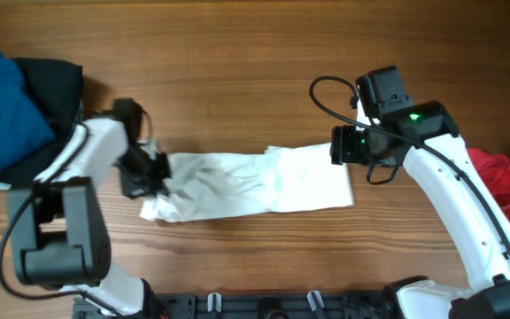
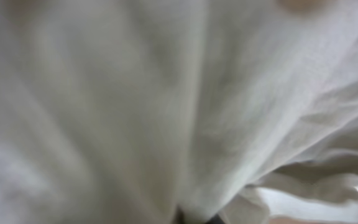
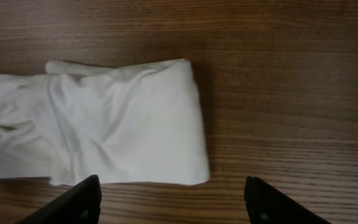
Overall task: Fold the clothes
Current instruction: 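Fold the strip's left end rightward over the middle with the left gripper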
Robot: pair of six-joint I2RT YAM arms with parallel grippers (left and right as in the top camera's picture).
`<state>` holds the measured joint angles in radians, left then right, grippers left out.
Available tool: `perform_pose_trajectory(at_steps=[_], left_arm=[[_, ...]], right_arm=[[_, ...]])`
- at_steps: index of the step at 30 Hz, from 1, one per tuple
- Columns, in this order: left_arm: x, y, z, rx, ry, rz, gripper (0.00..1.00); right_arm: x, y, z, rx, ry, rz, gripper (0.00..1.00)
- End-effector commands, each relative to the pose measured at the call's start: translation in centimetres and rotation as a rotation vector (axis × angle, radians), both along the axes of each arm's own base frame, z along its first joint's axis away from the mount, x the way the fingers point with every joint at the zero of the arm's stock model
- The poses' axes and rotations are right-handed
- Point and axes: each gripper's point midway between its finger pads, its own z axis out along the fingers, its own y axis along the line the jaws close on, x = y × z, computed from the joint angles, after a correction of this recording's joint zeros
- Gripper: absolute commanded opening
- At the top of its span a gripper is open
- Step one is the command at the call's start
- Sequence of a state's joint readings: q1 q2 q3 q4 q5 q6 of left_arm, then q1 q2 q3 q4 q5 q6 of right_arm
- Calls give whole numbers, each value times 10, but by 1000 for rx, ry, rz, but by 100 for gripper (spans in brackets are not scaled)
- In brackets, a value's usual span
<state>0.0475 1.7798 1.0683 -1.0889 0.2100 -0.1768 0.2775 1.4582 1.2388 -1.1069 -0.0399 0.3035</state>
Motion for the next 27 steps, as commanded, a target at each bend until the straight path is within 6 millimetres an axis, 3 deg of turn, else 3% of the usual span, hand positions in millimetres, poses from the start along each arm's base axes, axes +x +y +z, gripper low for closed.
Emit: perform_pose_trajectory(at_steps=[1,6,9,18,27], left_arm=[[33,49,45,119,-121,103,4],[45,60,76,130,-138,163,5],[53,52,88,125,-160,163,5],[49,-28,91,102,-161,-28,5],[42,-83,90,92,-188,-132,5]], right_arm=[[6,-3,-11,-28,30,-18,74],[7,-3,-29,-52,84,3,74],[6,-7,-48,-92,148,5,74],[-3,-1,-121,-125,361,68,70],[-17,26,-158,-61,370,126,70]])
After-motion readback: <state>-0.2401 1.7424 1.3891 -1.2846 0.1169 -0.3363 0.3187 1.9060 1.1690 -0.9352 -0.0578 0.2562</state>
